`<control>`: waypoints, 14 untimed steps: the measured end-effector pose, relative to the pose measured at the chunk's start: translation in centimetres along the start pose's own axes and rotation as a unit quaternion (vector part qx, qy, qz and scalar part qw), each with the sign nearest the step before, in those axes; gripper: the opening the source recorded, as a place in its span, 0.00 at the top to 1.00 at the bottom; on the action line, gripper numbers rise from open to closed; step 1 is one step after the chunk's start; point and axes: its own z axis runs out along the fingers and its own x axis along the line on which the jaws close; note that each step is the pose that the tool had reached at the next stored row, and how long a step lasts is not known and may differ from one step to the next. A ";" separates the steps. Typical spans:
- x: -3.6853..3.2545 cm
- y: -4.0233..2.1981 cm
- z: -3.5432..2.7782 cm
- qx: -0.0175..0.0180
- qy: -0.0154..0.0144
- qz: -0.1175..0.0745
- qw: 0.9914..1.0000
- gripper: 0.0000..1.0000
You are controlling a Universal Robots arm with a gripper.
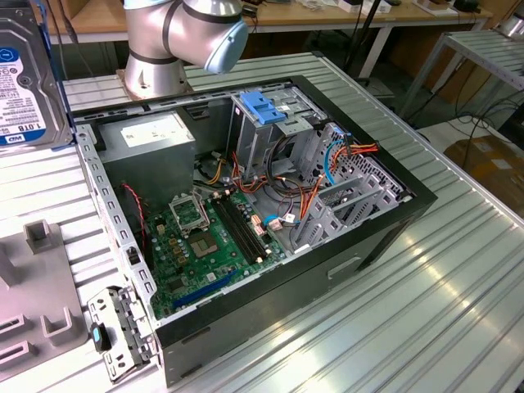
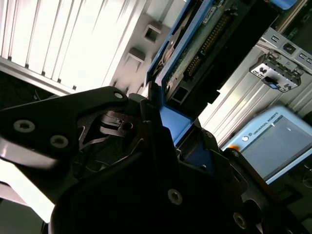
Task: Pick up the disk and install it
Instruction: 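Pick up the disk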
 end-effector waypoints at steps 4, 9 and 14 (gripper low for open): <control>0.01 -0.32 0.01 0.000 0.000 0.000 1.000 0.63; 0.02 -0.66 0.02 0.000 0.000 0.000 1.000 0.63; 0.05 -1.02 0.02 0.000 0.000 0.000 1.000 0.63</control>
